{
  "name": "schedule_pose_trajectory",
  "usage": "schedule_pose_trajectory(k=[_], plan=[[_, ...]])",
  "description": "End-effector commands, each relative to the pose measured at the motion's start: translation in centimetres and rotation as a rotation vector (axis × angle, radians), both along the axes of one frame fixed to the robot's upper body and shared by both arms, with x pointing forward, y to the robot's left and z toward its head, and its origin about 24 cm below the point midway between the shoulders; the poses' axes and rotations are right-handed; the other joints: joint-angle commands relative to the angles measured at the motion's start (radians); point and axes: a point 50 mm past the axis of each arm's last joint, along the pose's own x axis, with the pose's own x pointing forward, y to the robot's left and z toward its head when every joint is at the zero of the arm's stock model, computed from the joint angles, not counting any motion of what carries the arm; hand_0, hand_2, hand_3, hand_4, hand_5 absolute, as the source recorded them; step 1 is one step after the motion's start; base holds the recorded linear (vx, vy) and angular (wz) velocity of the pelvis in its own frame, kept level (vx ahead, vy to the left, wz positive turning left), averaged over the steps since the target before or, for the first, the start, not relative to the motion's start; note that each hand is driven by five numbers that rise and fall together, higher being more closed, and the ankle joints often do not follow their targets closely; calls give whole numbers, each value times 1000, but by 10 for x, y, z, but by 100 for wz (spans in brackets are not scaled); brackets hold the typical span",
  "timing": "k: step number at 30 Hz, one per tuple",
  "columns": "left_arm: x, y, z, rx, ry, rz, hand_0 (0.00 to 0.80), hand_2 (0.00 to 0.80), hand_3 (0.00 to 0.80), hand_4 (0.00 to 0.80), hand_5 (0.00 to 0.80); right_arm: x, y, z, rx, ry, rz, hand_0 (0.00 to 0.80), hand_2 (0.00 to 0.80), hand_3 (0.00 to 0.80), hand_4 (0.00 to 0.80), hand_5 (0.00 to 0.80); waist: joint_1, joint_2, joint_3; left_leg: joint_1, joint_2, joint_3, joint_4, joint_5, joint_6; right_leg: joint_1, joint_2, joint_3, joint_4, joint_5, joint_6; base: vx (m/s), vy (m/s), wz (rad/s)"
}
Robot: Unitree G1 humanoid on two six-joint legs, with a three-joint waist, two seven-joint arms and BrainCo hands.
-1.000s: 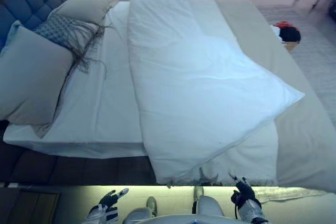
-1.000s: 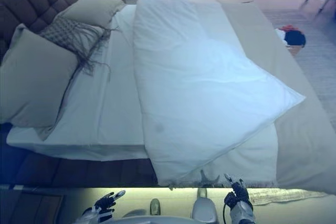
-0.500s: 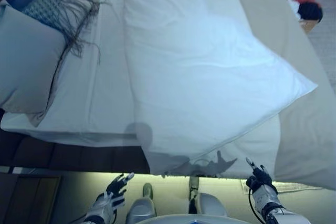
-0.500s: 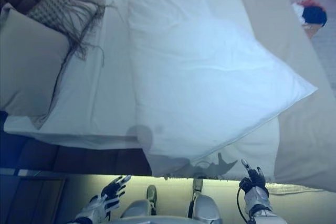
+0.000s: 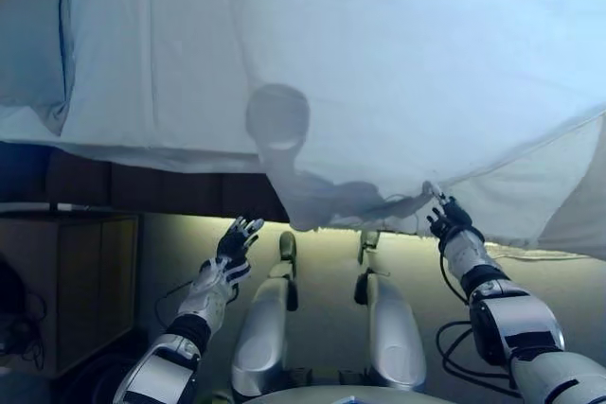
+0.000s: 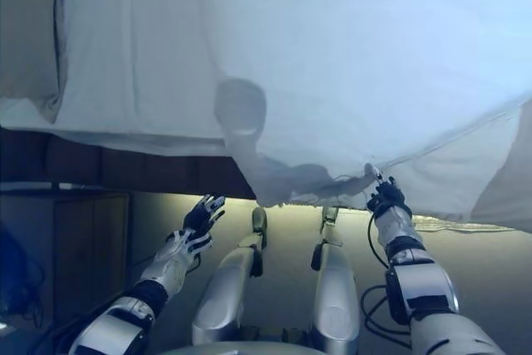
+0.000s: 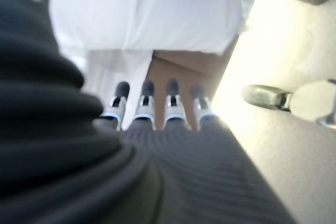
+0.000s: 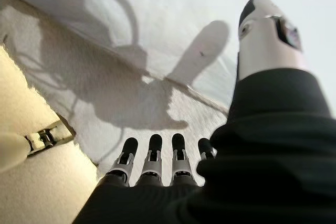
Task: Make the bed neatly
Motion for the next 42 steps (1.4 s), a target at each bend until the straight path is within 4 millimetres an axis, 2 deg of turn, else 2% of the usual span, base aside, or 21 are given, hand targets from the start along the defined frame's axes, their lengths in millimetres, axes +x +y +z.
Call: schedule_pose_trajectory(k=[1, 15, 21, 27, 31, 35, 42], plan=[[11, -2, 21, -33, -111, 23, 0, 0, 0, 0, 0, 14, -16, 30, -30, -66, 16, 0, 0, 0, 0, 0, 6, -6, 15, -145, -45, 4, 118, 11, 55, -68, -50, -25, 159, -74, 49, -98, 37, 8], [24, -22, 52, -84, -240, 3, 0, 0, 0, 0, 0, 47, -25, 103, -83, -266, 60, 0, 0, 0, 0, 0, 7, 12, 15, -376, -28, 8, 323, -43, 69, -309, -50, 11, 340, -112, 31, -43, 27, 1], [19, -18, 51, -86, -247, 17, 0, 0, 0, 0, 0, 57, -27, 139, -132, -388, 100, 0, 0, 0, 0, 0, 13, 18, 15, -403, -27, -1, 350, -50, 71, -339, -50, 17, 377, -123, 23, 0, 0, 0], [11, -12, 47, -92, -248, 26, 0, 0, 0, 0, 0, 64, -36, 193, -224, -502, 123, 0, 0, 0, 0, 0, 26, 29, 15, -417, -26, -10, 365, -53, 70, -356, -52, 17, 403, -134, 16, 0, 2, -1], [3, -7, 40, -86, -218, 23, 0, 0, 0, 0, 0, 67, -34, 220, -271, -564, 146, 0, 0, 0, 0, 0, 33, 29, 15, -401, -27, -15, 361, -54, 67, -342, -45, 15, 404, -139, 10, 3, 5, 3], [-6, -3, 30, -82, -189, 23, 0, 0, 0, 0, 0, 69, -30, 231, -282, -597, 183, 0, 0, 0, 0, 0, 34, 22, 15, -356, -24, -15, 336, -47, 60, -296, -37, 7, 381, -137, 7, 40, 29, -2], [-15, 3, 20, -82, -165, 18, 0, 0, 0, 0, 0, 67, -30, 227, -307, -586, 216, 0, 0, 0, 0, 0, 34, 2, 15, -257, -20, 3, 294, -40, 53, -179, -37, -12, 324, -134, 5, 52, 26, -10]])
